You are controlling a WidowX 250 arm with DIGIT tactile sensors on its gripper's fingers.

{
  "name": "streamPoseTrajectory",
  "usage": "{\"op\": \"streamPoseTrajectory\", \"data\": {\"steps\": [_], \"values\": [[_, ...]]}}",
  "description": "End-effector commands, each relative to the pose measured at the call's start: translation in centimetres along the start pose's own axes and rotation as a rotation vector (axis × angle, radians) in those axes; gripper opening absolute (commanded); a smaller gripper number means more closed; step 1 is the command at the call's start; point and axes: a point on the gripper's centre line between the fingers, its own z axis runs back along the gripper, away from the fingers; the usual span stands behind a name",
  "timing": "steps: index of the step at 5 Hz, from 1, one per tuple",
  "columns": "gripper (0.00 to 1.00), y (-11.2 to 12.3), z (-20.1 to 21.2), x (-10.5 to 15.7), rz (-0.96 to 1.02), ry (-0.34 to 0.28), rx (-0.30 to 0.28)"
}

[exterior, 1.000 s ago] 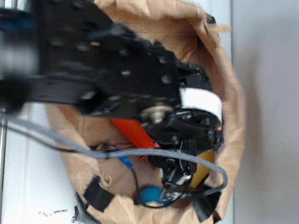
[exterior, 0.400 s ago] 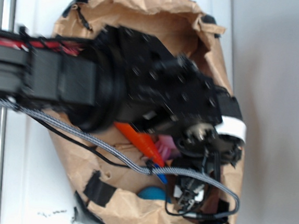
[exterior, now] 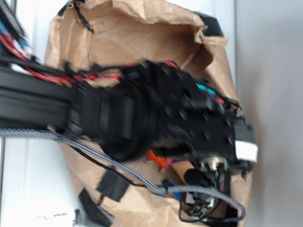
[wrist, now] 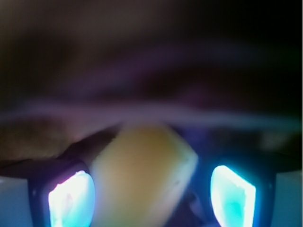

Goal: Grab the green sponge.

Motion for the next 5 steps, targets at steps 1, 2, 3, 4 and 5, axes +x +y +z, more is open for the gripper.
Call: {"op": "streamPoseTrajectory", "data": {"steps": [1,2,3,4,5], "values": [[0.0,-0.9,-0.5,1.4,0.057,-0.046,0.068],[0.0,-0.7,0.3,1.3,0.079,-0.04,0.049],[0.0,-0.2,3.3,0.9,0.092,0.005,-0.02],[0.0,1.0,7.4,0.3,0.102,0.041,-0.069],[0.0,1.8,9.3,-0.5,0.107,0.047,-0.049]]}}
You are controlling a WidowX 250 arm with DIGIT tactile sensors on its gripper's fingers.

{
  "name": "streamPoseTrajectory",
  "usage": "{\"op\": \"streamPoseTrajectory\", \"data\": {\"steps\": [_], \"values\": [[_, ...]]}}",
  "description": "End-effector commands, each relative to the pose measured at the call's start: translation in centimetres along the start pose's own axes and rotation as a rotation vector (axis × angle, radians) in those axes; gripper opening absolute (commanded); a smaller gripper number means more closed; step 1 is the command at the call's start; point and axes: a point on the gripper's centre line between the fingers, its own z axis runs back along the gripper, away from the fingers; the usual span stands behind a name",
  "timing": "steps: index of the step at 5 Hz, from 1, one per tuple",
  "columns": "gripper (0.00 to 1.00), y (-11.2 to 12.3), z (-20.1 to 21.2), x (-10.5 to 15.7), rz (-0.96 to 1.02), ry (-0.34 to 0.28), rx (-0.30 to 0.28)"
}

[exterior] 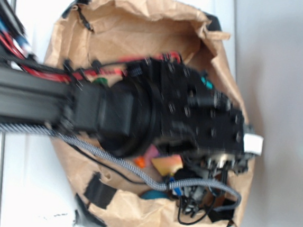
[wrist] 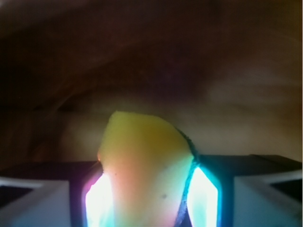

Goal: Grab the green sponge.

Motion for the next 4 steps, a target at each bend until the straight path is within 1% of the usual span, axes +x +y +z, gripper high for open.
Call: {"op": "streamPoseTrajectory", "data": {"steps": [1,2,3,4], "values": [[0.0,2.2,6.4,0.0,0.048,-0.075,0.154],[0.0,3.3,8.3,-0.4,0.157,-0.096,0.271],[0.0,4.1,9.6,-1.2,0.198,-0.121,0.32],[0.0,3.5,9.1,-2.1,0.192,-0.172,0.372]]}}
